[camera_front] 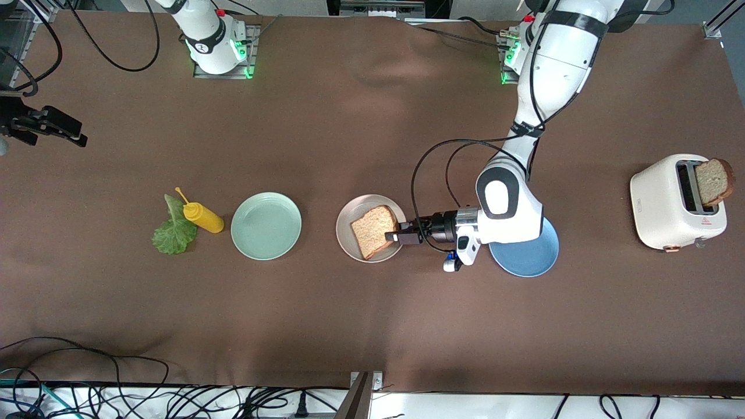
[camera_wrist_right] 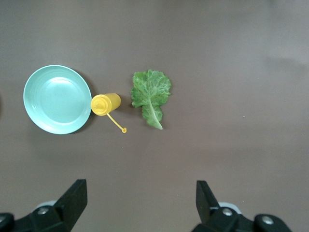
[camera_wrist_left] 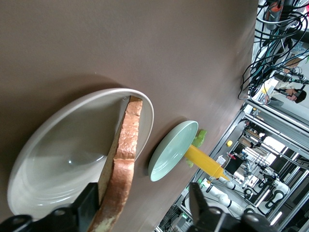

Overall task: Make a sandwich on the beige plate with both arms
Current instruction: 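Release the bread and raise the left gripper back toward the toaster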

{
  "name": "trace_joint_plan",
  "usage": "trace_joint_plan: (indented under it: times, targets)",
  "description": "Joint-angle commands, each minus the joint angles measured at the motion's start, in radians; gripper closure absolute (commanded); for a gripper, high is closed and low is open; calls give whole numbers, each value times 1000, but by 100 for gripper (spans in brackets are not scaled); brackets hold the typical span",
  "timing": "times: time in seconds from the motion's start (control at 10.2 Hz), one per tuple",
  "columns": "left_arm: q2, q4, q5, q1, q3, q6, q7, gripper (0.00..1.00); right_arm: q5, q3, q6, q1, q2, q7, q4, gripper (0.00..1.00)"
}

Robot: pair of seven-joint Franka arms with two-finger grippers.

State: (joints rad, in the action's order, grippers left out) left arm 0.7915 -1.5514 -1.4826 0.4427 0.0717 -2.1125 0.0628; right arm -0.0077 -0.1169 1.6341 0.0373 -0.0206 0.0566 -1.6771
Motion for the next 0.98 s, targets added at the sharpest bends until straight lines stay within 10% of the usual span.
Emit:
trace_joint_plan:
  times: [0.0, 0.89]
  targets:
    - [-11, -4, 75, -41, 3, 35, 3, 10, -14, 6, -14, -2, 4, 2, 16, 0]
    - [-179, 4, 748, -245, 10, 264, -60, 3, -11, -9, -53, -10, 5, -4, 20, 0]
